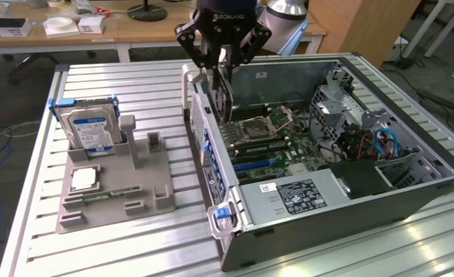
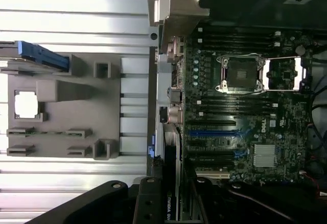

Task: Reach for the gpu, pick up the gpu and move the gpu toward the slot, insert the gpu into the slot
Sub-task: 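Pick up the gpu and move the gpu toward the slot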

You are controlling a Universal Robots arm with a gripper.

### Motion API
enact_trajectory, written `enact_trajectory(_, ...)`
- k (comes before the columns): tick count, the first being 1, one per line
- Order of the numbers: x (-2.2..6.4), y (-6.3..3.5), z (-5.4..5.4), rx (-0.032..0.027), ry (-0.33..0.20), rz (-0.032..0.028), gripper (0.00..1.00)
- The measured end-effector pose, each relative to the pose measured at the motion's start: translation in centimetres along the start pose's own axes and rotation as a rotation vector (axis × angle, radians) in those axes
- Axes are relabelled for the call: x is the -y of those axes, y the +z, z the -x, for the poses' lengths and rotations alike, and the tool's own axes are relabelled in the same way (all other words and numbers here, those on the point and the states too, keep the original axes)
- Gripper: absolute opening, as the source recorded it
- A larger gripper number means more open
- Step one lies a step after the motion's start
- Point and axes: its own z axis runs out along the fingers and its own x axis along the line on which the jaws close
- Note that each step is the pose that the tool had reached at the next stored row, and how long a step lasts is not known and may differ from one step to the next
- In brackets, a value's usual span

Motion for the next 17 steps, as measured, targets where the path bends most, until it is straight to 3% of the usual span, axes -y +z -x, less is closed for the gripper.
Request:
enact_trajectory(9, 0.01, 0.06, 2.9, 0.0001, 0.001, 0.0023, 0.26)
enact_trajectory(15, 0.01, 0.11, 4.6, 0.0002, 0.002, 0.0146, 0.26)
enact_trajectory(17, 0.01, 0.12, 5.2, 0.0001, 0.002, 0.0161, 0.26)
